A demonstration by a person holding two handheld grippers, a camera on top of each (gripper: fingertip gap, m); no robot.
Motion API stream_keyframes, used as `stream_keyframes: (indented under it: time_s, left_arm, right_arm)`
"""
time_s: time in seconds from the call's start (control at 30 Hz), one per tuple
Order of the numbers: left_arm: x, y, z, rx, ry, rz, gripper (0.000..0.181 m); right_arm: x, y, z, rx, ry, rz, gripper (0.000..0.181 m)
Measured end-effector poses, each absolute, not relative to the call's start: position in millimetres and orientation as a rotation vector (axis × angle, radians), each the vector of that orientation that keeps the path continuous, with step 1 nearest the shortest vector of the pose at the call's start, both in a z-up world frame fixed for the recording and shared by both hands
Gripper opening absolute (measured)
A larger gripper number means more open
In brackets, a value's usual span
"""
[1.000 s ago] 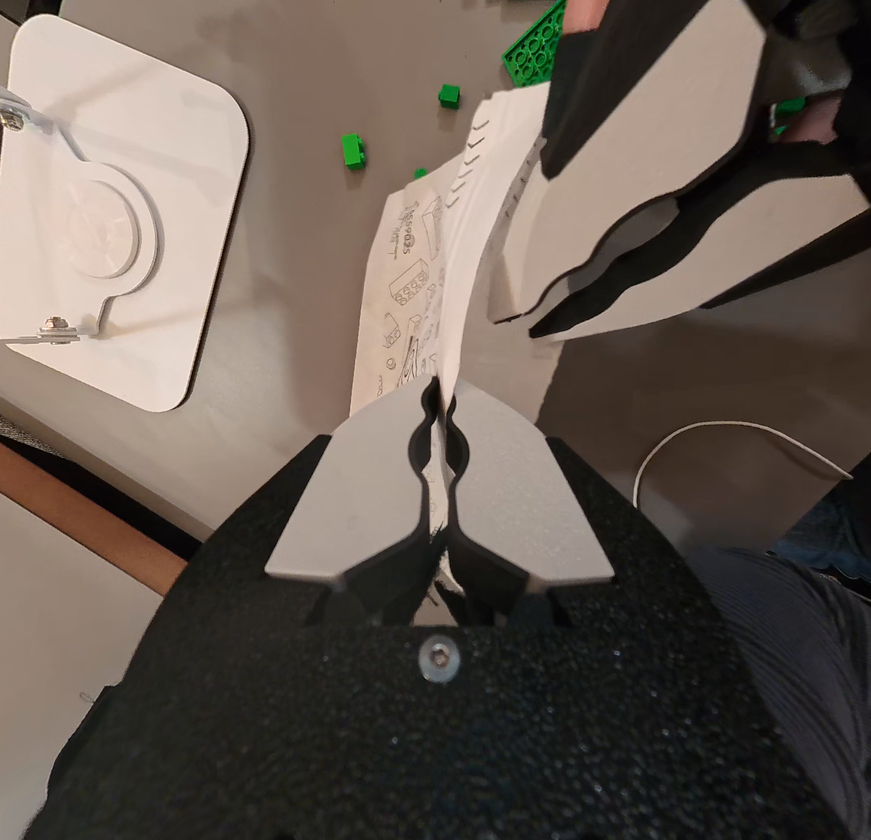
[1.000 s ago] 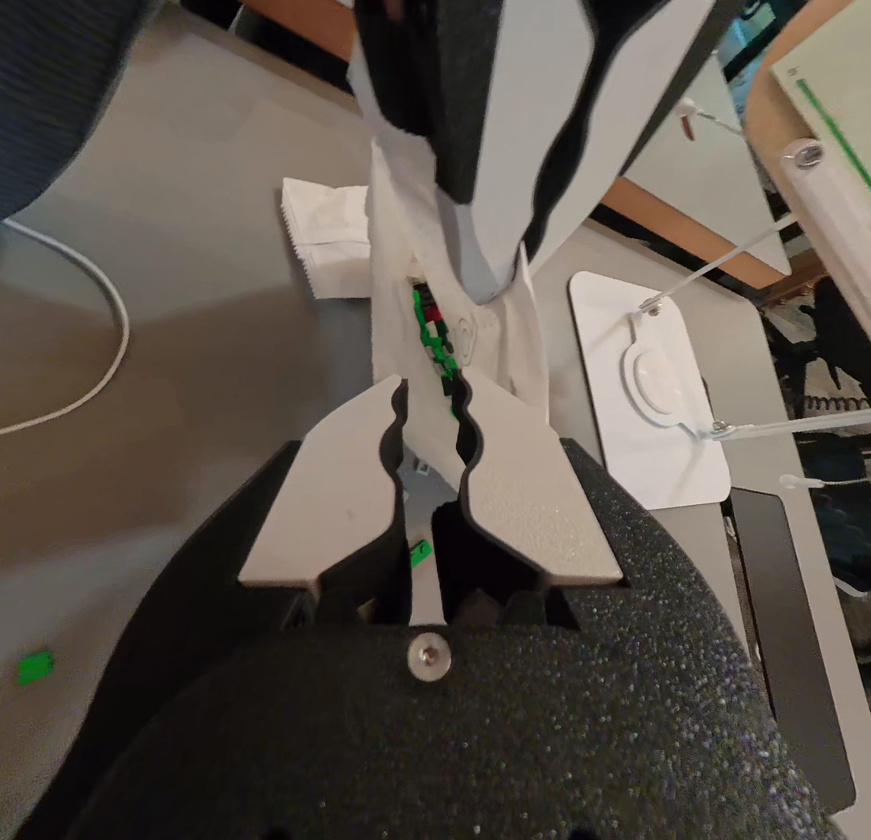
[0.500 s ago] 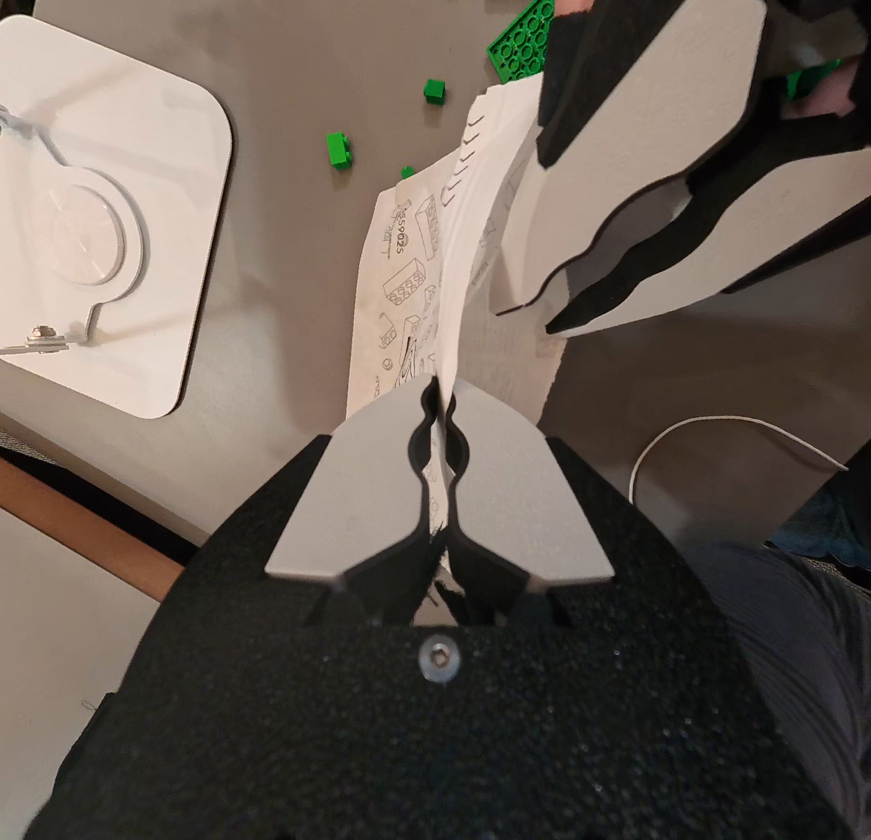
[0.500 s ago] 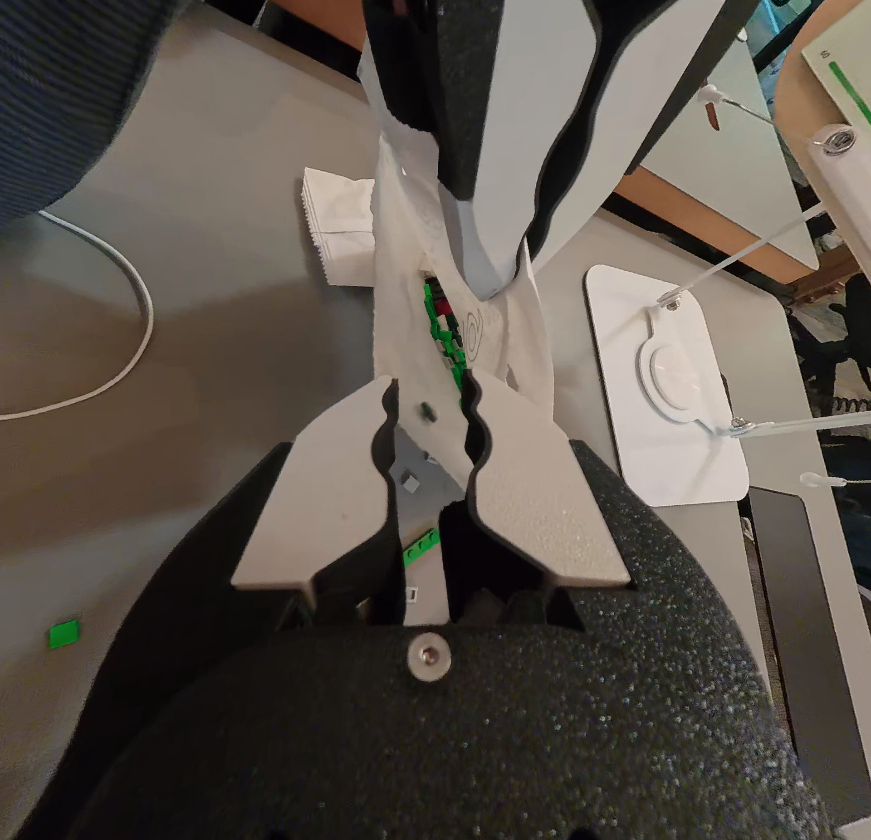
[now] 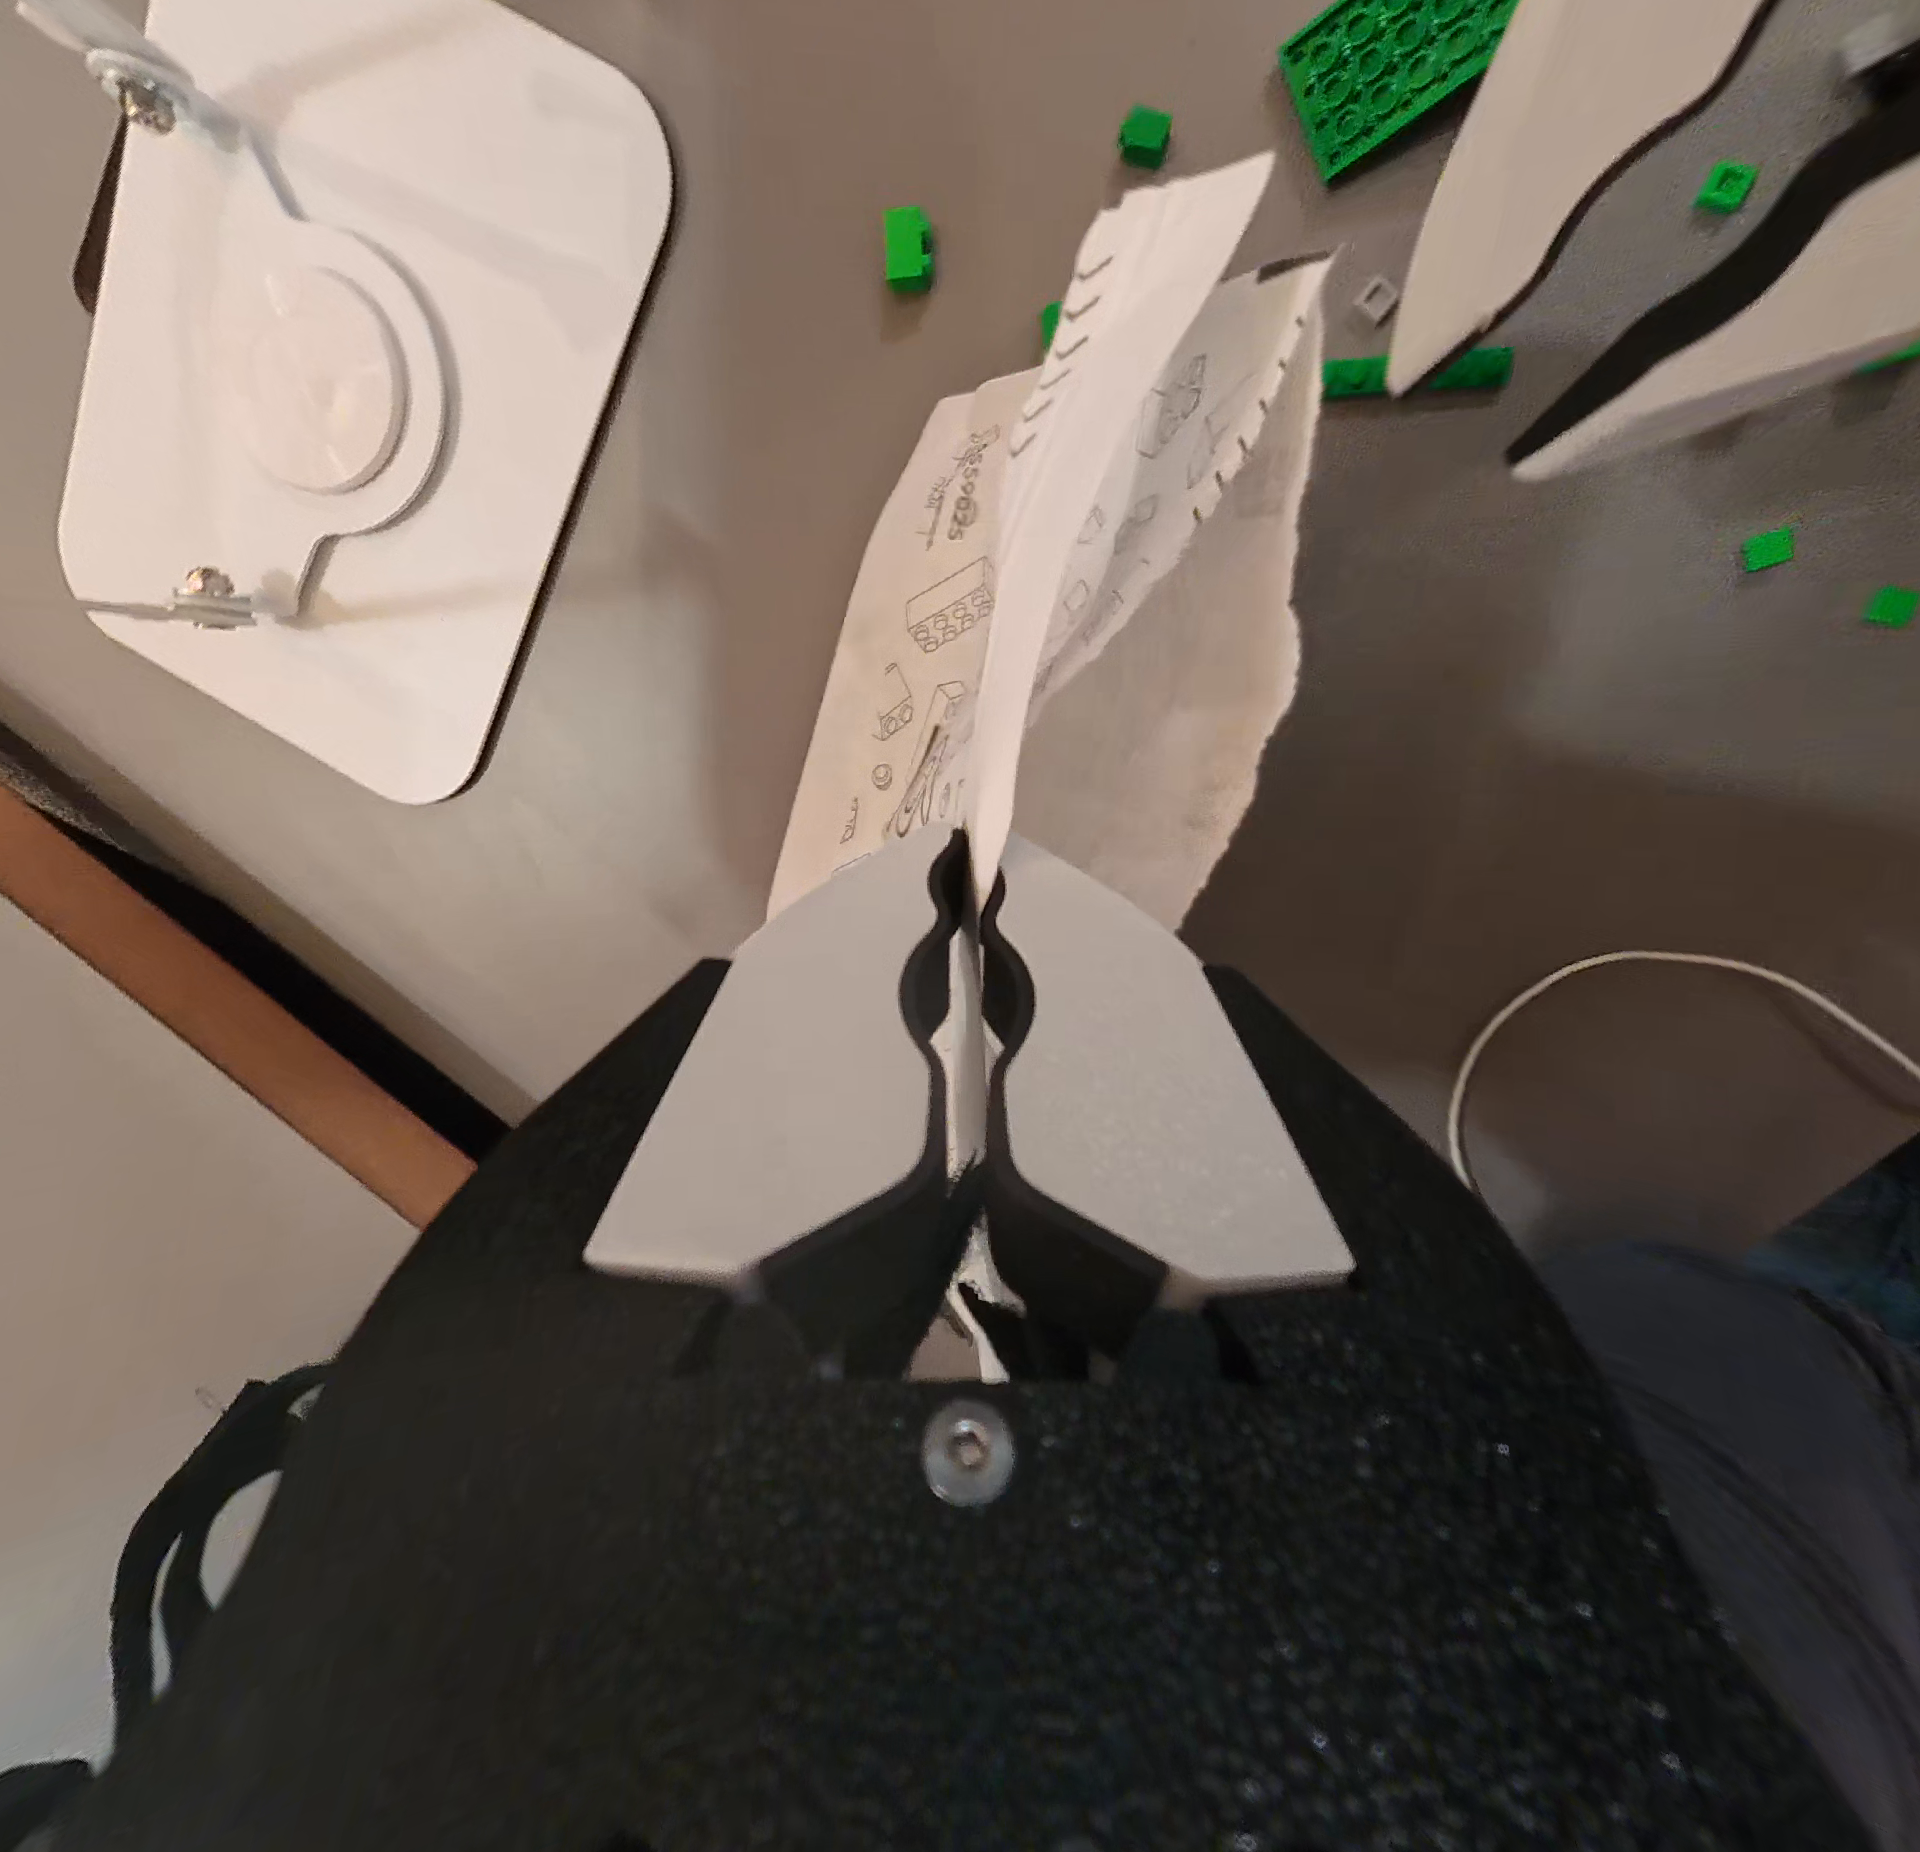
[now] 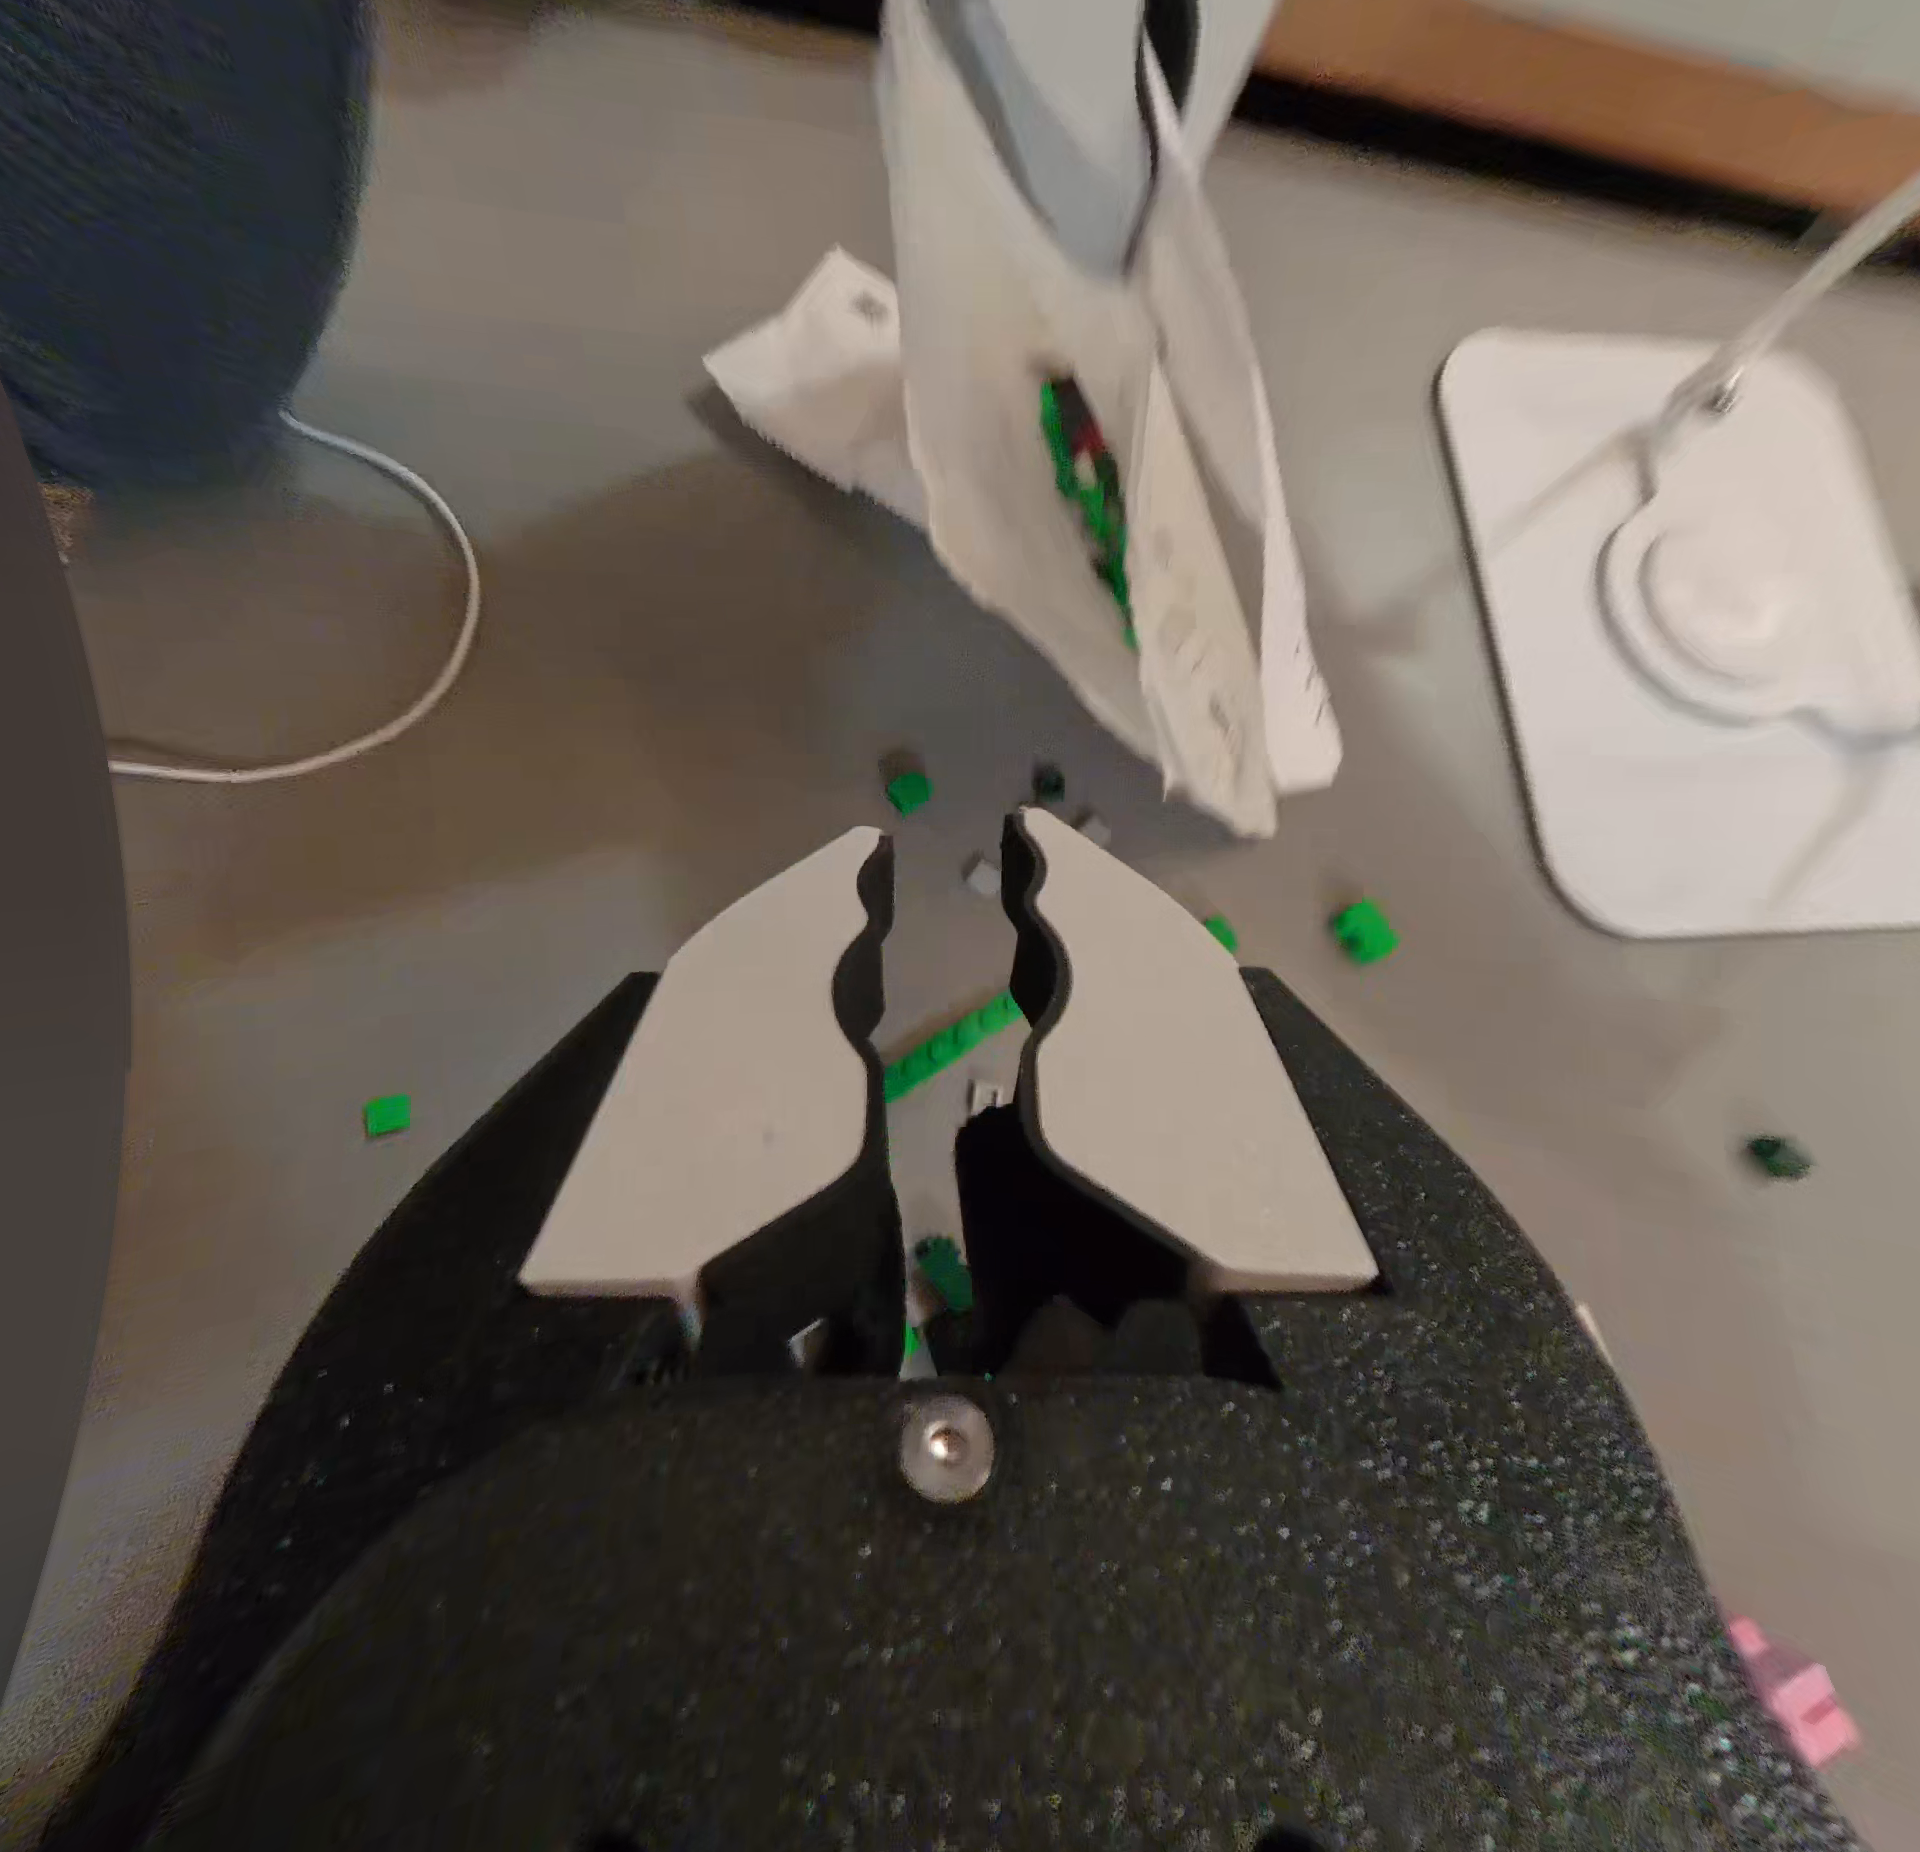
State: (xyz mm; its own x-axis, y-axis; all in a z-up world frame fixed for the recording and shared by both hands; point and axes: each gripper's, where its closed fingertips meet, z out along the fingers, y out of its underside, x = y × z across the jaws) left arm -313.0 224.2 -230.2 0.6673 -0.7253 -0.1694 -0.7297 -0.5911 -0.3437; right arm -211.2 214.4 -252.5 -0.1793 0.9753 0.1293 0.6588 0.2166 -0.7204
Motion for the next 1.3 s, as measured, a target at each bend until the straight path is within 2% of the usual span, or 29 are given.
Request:
stream_keyframes:
  time_s: [0.3, 0.57, 0.97, 1.3]
  left_arm:
    - [-317.8, 223.9, -230.2, -2.503, 1.124, 0.009, 0.000]
    - [-314.7, 222.7, -230.7, -2.491, 1.144, -0.027, 0.000]
    - [-315.6, 221.6, -230.9, -2.493, 1.138, -0.042, 0.000]
    - [-316.4, 220.5, -231.4, -2.497, 1.133, -0.054, 0.000]
  right_arm:
    - [-217.9, 236.6, -320.2, -1.641, -1.971, 0.623, 0.012]
    - [-219.0, 236.6, -329.1, -1.684, -1.964, 0.662, 0.017]
    - [-224.9, 239.0, -331.7, -1.705, -1.919, 0.676, 0.039]
    - [-230.1, 246.8, -327.5, -1.695, -1.853, 0.653, 0.040]
